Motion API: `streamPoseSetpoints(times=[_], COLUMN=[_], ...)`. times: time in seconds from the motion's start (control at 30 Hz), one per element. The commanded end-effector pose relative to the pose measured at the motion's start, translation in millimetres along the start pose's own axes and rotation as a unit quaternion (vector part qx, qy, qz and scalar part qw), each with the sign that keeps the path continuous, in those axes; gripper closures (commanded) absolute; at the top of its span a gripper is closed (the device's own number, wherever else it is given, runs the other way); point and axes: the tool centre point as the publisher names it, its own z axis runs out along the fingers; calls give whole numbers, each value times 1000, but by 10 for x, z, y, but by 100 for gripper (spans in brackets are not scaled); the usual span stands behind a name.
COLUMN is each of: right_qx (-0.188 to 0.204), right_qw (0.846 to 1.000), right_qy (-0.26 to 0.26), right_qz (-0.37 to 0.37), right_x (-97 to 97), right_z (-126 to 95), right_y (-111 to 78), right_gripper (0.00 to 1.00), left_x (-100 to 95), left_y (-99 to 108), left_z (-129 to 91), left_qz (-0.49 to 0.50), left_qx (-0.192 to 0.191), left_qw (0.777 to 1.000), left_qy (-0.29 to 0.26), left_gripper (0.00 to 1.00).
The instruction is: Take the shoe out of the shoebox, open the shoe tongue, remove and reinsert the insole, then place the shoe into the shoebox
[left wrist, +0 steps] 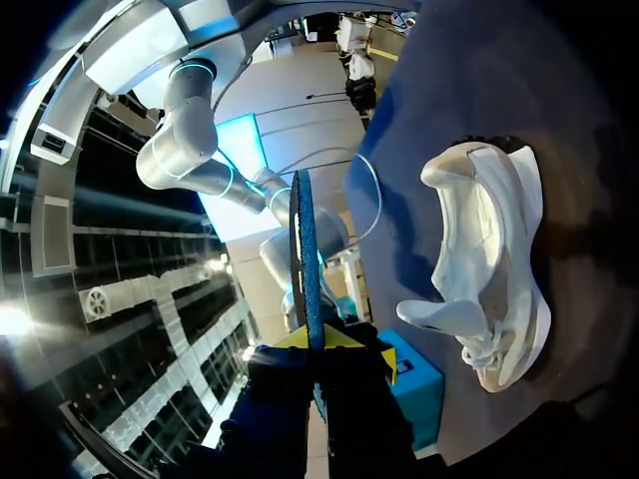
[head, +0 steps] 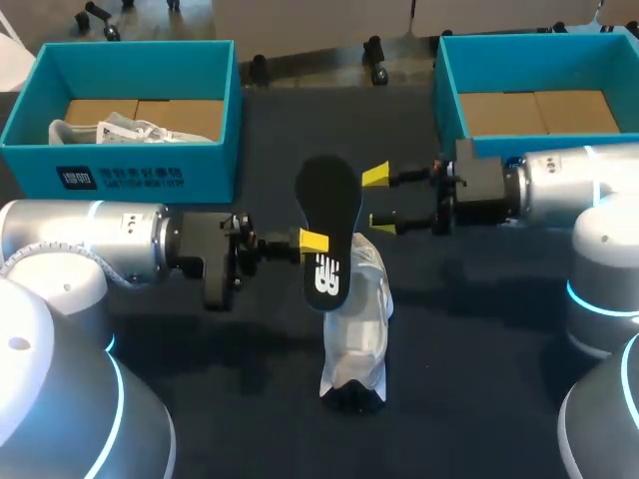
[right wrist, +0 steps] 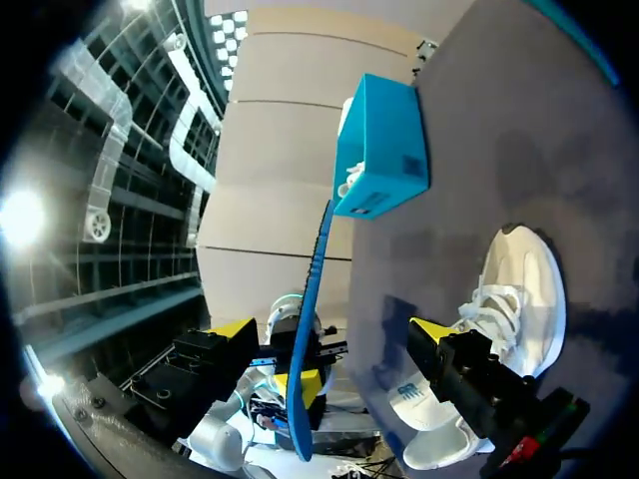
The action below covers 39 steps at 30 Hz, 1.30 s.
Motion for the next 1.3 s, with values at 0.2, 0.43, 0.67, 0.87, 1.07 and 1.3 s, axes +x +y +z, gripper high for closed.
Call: streamPoseSetpoints(times=[0.2, 0.43, 0.67, 0.87, 1.07, 1.3], right_qx=[2, 1, -2, -4, -10, -9], right_qw=[1000, 999, 999, 998, 998, 997], right_qy=[-22, -26, -30, -39, -41, -46], right_qz=[13, 18, 35, 50, 57, 66], right_x=[146, 207, 217, 259, 264, 314], right_z=[197, 294, 368, 418, 423, 428], right_y=[-25, -124, -256, -380, -440, -480], right_gripper=[0, 0, 0, 11, 44, 51], left_x=[5, 5, 5, 5, 5, 5], left_y=[-8, -8, -8, -8, -8, -8], left_z=[9, 9, 9, 9, 9, 9], left_qz=[1, 1, 1, 1, 1, 1], left_qx=[-2, -2, -2, -2, -2, -2], left_qw=[1000, 1000, 1000, 1000, 1000, 1000], left_qy=[0, 0, 0, 0, 0, 0], left_gripper=[100, 100, 100, 100, 100, 100])
